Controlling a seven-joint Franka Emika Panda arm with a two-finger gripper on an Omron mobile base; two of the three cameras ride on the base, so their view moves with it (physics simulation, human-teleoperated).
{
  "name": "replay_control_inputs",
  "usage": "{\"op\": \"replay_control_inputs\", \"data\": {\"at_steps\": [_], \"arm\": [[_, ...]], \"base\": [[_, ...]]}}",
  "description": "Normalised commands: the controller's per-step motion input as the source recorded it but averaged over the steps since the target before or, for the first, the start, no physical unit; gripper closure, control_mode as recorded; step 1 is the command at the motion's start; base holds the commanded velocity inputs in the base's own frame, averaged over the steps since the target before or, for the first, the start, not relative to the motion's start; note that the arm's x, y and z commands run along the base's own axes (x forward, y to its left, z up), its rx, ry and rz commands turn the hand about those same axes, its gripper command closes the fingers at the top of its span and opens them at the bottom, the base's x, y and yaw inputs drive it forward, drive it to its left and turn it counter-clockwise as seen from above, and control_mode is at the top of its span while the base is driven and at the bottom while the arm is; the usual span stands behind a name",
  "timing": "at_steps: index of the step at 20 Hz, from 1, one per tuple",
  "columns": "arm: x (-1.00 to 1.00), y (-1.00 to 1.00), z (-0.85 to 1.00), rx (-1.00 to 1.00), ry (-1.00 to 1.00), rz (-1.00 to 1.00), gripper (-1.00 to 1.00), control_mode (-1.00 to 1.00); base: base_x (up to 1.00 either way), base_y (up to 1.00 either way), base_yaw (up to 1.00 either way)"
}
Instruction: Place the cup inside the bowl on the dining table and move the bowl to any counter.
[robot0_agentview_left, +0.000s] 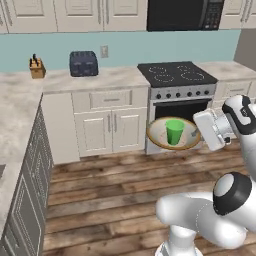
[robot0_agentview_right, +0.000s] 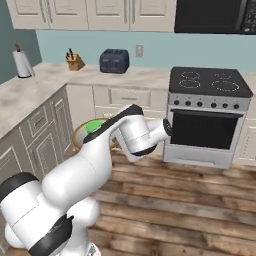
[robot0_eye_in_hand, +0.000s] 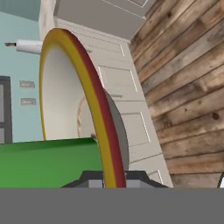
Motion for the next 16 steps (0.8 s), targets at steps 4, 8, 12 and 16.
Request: {"op": "replay_control_inputs", "data": {"at_steps": [4, 8, 12, 16], "arm": [[0.00, 0.00, 0.00, 0.00, 0.00, 0.00, 1.00, 1.00], [0.00, 0.00, 0.00, 0.00, 0.00, 0.00, 1.00, 1.00], [0.00, 0.00, 0.00, 0.00, 0.00, 0.00, 1.00, 1.00], [0.00, 0.00, 0.00, 0.00, 0.00, 0.00, 1.00, 1.00]], "base": [[0.86, 0.46, 0.00], [0.85, 0.41, 0.00], [0.82, 0.39, 0.00], [0.73, 0.40, 0.00]]}}
